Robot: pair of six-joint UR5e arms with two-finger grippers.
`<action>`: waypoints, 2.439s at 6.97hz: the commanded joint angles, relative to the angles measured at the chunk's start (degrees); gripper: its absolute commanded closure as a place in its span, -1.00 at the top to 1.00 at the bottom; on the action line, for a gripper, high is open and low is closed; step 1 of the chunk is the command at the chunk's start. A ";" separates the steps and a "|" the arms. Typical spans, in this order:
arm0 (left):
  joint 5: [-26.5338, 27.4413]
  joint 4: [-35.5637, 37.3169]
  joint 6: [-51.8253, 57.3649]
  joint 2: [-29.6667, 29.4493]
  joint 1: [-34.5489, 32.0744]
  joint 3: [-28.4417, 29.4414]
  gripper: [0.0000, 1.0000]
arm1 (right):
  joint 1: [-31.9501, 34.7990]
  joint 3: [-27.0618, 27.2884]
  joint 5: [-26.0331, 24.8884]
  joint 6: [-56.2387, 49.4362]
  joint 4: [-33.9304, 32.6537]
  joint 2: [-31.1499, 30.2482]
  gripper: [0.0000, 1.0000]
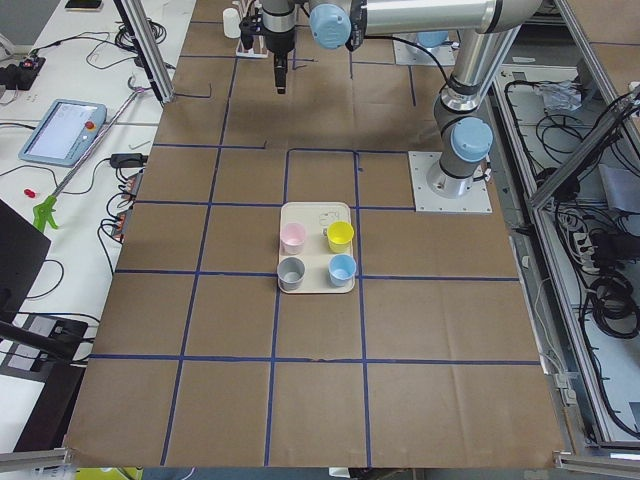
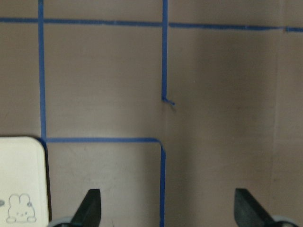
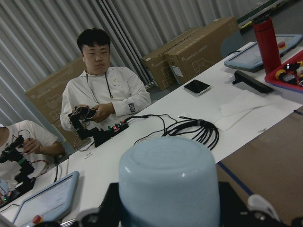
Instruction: Transfer IKEA cup to right arm and place on rack
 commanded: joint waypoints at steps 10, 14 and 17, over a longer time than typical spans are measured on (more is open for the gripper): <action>3.65 3.87 -1.93 2.46 -2.14 -3.02 0.99 | -6.53 -9.54 3.13 -21.58 -1.46 15.92 -0.87; 3.14 3.95 -2.10 2.20 -2.14 -2.93 0.99 | -4.60 -9.18 2.60 -21.40 -3.49 17.77 -0.87; 3.14 3.95 -2.11 2.11 -2.23 -2.84 0.99 | -3.72 -8.74 2.34 -21.58 -3.58 17.42 0.59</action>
